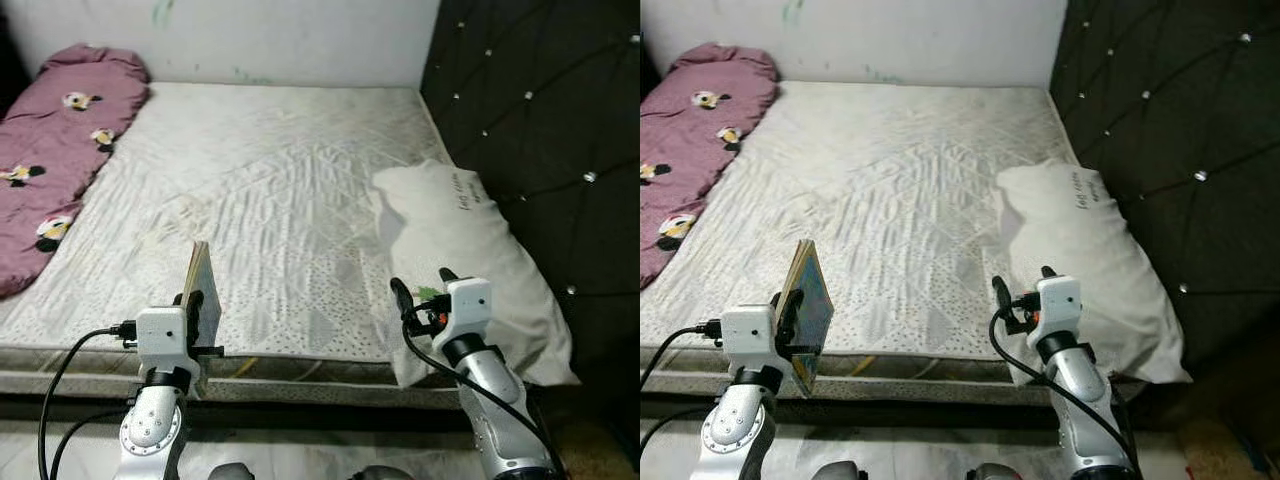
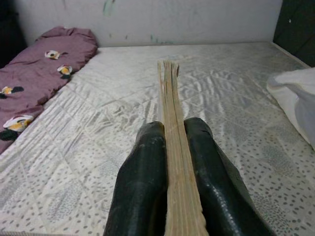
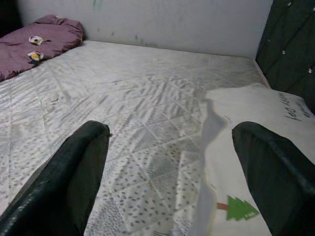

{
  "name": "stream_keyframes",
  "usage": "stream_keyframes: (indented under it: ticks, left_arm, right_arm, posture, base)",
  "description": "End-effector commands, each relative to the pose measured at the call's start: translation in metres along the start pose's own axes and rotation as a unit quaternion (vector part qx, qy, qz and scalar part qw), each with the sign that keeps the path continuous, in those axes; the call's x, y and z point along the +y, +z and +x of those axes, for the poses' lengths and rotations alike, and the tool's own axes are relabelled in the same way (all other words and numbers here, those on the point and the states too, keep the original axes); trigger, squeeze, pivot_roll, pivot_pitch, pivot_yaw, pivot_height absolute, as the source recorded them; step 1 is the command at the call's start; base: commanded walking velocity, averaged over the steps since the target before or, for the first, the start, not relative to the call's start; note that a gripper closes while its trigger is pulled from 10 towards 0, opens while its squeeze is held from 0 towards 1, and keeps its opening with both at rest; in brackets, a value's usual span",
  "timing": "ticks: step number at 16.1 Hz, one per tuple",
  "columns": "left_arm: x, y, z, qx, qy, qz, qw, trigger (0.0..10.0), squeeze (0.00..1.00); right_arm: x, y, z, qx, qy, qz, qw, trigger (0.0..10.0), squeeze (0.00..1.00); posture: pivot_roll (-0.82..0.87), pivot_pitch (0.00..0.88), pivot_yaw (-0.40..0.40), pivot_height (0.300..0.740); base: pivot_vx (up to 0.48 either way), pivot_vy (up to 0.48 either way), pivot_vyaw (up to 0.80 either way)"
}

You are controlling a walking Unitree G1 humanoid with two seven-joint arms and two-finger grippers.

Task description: Clean up the room

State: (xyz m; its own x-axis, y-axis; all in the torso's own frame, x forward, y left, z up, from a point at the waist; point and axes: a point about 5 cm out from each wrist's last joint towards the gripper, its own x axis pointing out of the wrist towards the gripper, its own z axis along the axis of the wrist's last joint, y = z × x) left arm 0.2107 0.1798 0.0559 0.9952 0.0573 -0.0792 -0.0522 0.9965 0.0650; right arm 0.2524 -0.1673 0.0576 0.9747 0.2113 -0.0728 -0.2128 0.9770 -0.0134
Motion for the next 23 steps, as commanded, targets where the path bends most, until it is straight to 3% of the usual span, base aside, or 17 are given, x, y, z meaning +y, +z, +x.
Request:
stream_keyframes:
  ticks: [1, 7, 9, 12, 23]
  left_arm:
    - [0.0026, 0.0124, 0.0027, -0.033, 0.002, 0.002, 0.999, 10.0, 0.00]
    - [0.0024, 0.0115, 0.0024, -0.030, 0.001, 0.001, 1.000, 10.0, 0.00]
    - [0.0034, 0.0095, 0.0041, -0.021, 0.022, 0.009, 0.999, 10.0, 0.00]
    - [0.0017, 0.0094, 0.0038, -0.023, 0.013, 0.013, 1.000, 10.0, 0.00]
    - [0.0005, 0.0105, 0.0061, -0.030, 0.019, 0.005, 0.999, 10.0, 0.00]
  right_arm:
    - [0.0005, 0.0028, 0.0042, -0.005, 0.003, -0.004, 1.000, 10.0, 0.00]
    - [0.0007, 0.0035, 0.0056, -0.007, 0.005, -0.007, 1.000, 10.0, 0.00]
    - [0.0001, 0.0040, 0.0064, -0.007, 0.005, -0.009, 1.000, 10.0, 0.00]
    - [-0.0006, 0.0037, 0.0063, -0.006, 0.006, -0.011, 1.000, 10.0, 0.00]
    - [-0.0005, 0.0027, 0.0080, -0.005, 0.008, -0.014, 1.000, 10.0, 0.00]
  posture:
    - [-0.03, 0.000, 0.000, 0.740]
    - [-0.03, 0.000, 0.001, 0.740]
    - [-0.03, 0.000, 0.001, 0.740]
    - [-0.03, 0.000, -0.003, 0.740]
    - [-0.03, 0.000, -0.005, 0.740]
  base:
    - [0.296, 0.000, 0.00]
    - [0.293, 0.000, 0.00]
    - [0.000, 0.000, 0.00]
    - [0.000, 0.000, 0.00]
    - [0.000, -0.306, 0.00]
